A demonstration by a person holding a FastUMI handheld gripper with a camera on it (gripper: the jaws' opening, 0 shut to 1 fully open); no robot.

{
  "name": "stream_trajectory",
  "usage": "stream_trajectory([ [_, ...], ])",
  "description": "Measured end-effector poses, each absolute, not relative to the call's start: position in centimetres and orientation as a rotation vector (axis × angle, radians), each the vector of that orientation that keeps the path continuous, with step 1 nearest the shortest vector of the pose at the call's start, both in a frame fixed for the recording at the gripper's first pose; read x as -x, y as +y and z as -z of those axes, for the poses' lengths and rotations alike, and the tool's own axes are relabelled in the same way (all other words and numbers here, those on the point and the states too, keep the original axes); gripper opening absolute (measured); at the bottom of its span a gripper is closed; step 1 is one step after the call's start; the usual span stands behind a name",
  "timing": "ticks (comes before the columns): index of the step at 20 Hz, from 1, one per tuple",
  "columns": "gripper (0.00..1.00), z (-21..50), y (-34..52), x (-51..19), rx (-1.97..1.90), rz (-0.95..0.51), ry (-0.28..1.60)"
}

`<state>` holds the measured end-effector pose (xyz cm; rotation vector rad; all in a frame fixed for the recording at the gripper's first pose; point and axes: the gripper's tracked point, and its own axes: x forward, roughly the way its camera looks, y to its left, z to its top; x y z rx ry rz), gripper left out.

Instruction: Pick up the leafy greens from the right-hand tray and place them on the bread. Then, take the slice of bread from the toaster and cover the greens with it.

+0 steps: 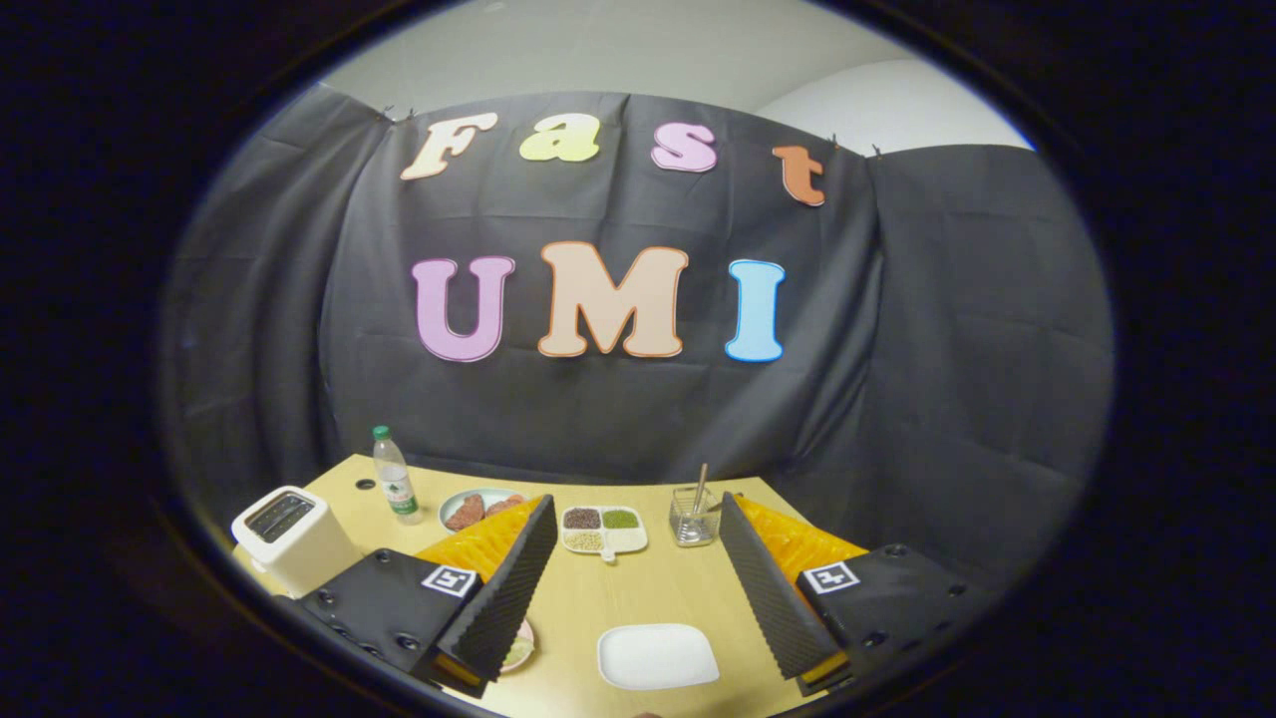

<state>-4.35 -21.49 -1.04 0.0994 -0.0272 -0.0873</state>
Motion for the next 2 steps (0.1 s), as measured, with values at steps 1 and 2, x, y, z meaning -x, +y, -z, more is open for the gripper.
stream_trajectory([
  [1,0.28,1.08,-21.45,4.37,-0.107,0.088,-0.032],
  [2,0.28,1.10,-21.44,4.41,-0.113,0.087,-0.037],
])
